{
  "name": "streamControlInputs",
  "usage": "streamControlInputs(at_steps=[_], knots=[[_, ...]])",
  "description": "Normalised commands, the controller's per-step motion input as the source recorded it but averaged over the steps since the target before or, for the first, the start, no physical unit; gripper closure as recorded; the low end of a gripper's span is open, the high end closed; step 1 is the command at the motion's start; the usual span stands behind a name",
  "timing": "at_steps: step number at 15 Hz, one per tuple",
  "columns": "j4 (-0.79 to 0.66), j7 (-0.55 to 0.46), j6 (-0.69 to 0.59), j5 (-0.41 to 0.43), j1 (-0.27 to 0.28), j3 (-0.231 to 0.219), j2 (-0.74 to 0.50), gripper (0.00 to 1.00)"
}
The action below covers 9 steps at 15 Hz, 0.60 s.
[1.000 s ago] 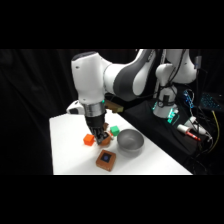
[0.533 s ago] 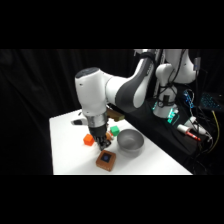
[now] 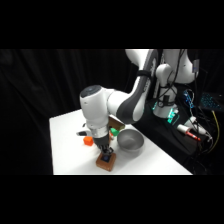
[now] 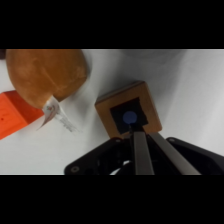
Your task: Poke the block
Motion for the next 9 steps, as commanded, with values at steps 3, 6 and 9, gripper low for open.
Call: streamControlInputs(at_steps=[3,6,9], knots=[[0.02,-0.04,0.2,0.036,-0.036,0.061,0.11,1.0],[0.02,-0.06,0.19,0.051,-0.059,0.068,0.1,1.0],[0.01,-0.06,0.16,0.053,-0.064,0.074,0.06,1.0]])
